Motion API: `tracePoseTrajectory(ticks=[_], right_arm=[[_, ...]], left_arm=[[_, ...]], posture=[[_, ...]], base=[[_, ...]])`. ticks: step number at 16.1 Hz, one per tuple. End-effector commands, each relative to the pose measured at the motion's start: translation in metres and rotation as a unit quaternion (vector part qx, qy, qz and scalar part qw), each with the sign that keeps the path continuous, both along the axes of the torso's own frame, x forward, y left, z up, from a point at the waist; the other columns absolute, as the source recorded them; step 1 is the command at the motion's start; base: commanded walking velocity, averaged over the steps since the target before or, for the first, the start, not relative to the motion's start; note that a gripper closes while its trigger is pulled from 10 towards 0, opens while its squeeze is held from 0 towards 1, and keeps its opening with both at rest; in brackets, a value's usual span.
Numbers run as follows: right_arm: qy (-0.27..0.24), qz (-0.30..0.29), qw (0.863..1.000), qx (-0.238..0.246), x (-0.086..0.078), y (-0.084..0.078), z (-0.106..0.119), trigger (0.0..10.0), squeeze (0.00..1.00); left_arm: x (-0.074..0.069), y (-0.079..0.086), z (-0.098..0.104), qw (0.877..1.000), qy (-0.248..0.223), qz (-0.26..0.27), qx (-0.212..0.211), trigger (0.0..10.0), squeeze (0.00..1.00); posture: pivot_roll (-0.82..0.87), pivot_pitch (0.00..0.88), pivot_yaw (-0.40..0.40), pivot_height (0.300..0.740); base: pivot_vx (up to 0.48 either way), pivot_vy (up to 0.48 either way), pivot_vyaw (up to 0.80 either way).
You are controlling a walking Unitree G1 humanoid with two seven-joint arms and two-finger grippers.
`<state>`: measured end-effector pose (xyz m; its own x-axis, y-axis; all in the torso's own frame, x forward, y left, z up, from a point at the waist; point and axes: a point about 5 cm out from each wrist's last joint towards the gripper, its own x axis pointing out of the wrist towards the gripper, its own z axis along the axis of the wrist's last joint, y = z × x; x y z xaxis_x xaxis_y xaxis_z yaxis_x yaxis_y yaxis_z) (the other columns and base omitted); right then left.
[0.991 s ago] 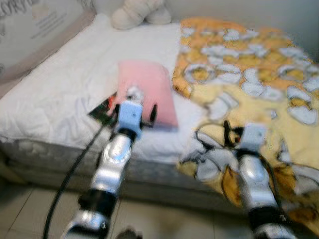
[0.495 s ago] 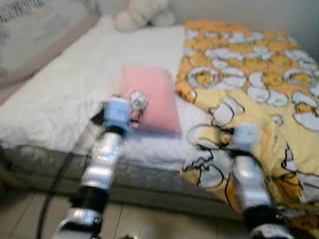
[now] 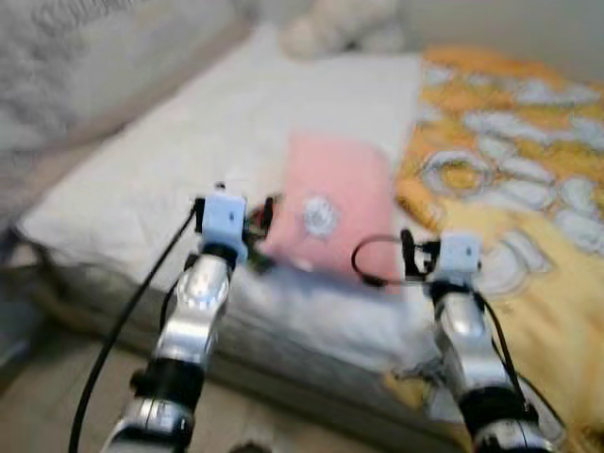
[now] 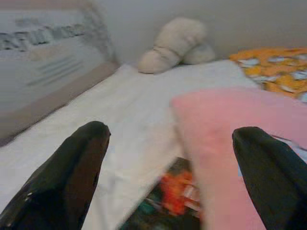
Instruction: Clean up the room
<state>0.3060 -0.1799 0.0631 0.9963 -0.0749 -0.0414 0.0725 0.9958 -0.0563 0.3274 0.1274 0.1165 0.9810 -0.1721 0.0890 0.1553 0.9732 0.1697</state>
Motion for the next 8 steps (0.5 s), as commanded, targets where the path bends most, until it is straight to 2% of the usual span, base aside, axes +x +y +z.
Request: tracePoseTrajectory(ticks=[1,4,6,8], right_arm=[[0.006,-0.02,1.0,-0.004,-0.004,-0.013,-0.002,10.0,0.0],[-0.017,-0.047,0.999,0.002,0.003,-0.02,0.009,10.0,0.0],[-0.046,-0.1,0.994,-0.004,0.011,-0.036,0.029,10.0,0.0],[-0.047,-0.104,0.993,-0.016,0.008,-0.042,0.029,10.0,0.0]], left_arm=[[0.0,-0.012,0.006,1.0,-0.009,-0.016,-0.001,10.0,0.0],[0.003,-0.02,0.009,0.998,-0.008,-0.053,0.014,10.0,0.0],[0.01,-0.027,0.023,0.995,-0.018,-0.099,0.019,10.0,0.0],[0.009,-0.029,0.023,0.995,-0.01,-0.101,0.019,10.0,0.0]], posture=[[0.08,0.0,-0.014,0.74],[0.09,0.0,-0.025,0.74],[0.09,0.0,-0.019,0.74],[0.08,0.0,-0.013,0.74]], base=[[0.48,0.0,0.0],[0.48,0.0,0.0],[0.48,0.0,0.0],[0.0,0.0,-0.77]])
